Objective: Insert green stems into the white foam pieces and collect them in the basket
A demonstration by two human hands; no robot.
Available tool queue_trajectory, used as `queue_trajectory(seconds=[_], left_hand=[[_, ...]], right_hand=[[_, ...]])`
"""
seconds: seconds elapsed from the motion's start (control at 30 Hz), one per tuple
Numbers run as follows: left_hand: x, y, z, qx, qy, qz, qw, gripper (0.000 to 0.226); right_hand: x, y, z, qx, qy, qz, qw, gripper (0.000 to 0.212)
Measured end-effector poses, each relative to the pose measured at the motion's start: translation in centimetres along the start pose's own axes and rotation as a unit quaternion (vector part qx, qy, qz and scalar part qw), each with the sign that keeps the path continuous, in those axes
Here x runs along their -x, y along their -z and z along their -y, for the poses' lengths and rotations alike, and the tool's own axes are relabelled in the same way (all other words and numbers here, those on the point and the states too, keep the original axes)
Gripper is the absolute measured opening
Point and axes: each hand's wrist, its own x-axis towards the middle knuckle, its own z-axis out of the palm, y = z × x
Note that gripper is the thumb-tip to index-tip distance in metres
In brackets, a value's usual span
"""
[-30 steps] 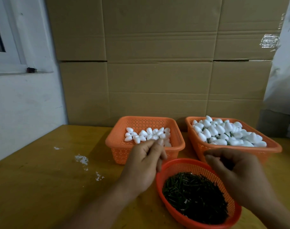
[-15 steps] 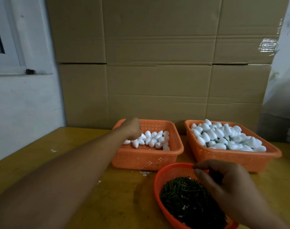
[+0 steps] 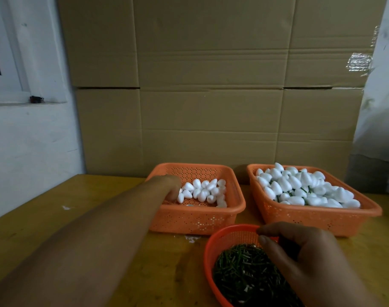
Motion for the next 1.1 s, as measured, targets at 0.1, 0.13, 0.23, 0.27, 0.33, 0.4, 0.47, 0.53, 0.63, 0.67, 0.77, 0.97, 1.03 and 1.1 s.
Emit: queue_trajectory(seconds=[0.1, 0.13, 0.23, 0.27, 0.33, 0.4, 0.47, 0.53, 0.63, 0.67, 0.77, 0.97, 1.03, 1.1], left_hand=[[0.1, 0.0, 0.0, -0.017, 0.002, -0.006, 1.000, 0.034], [0.1, 0.0, 0.1, -0.019, 0.002, -0.006, 1.000, 0.035], [-0.1, -0.1, 0.1, -0.035, 0.003, -0.010, 0.999, 0.034], [-0.2, 0.0, 0.1, -0.040, 0.005, -0.012, 0.999, 0.035], [-0.3, 0.1, 0.1, -0.051, 0.002, -0.003, 0.999, 0.037], [-0.4, 0.1, 0.1, -0.060, -0.009, 0.018, 0.998, 0.040], [-0.6, -0.1, 0.2, -0.057, -0.020, 0.033, 0.998, 0.040], [-0.7, -0.3, 0.3, -0.048, -0.023, 0.031, 0.998, 0.038], [-0.5, -0.2, 0.4, -0.044, -0.028, 0.025, 0.998, 0.037], [-0.4, -0.1, 0.4, -0.046, -0.031, 0.021, 0.998, 0.034], [-0.2, 0.3, 0.5, -0.017, -0.032, -0.001, 0.999, 0.016], [1.4, 1.3, 0.5, 0.133, -0.082, -0.138, 0.978, 0.023], [2.9, 1.2, 0.2, 0.196, -0.106, -0.194, 0.955, 0.025], [4.4, 0.7, -0.1, 0.250, -0.137, -0.233, 0.930, 0.022]], right_hand=[[0.0, 0.0, -0.1, 0.007, 0.000, 0.005, 1.000, 0.015], [0.0, 0.0, -0.1, 0.009, 0.001, 0.005, 1.000, 0.016], [0.0, 0.0, -0.1, 0.009, 0.004, 0.014, 1.000, 0.013], [0.0, 0.0, -0.1, 0.007, 0.004, 0.020, 1.000, 0.012], [0.0, -0.1, -0.1, 0.006, 0.003, 0.023, 1.000, 0.010], [0.0, -0.2, -0.2, 0.006, 0.003, 0.018, 1.000, 0.011], [0.0, -0.2, -0.2, 0.010, 0.001, 0.020, 1.000, 0.011], [0.0, -0.3, -0.2, 0.007, -0.001, 0.023, 1.000, 0.010], [0.0, -0.4, -0.2, 0.006, 0.001, 0.028, 1.000, 0.008], [0.0, -0.4, -0.2, 0.006, 0.002, 0.031, 0.999, 0.008], [0.0, -0.4, -0.2, 0.004, 0.003, 0.035, 0.999, 0.009], [0.1, -0.4, -0.1, 0.005, 0.011, 0.020, 1.000, 0.009], [0.2, -0.4, 0.0, 0.006, 0.008, 0.026, 1.000, 0.008], [0.2, -0.5, 0.1, 0.008, 0.010, 0.033, 0.999, 0.008]])
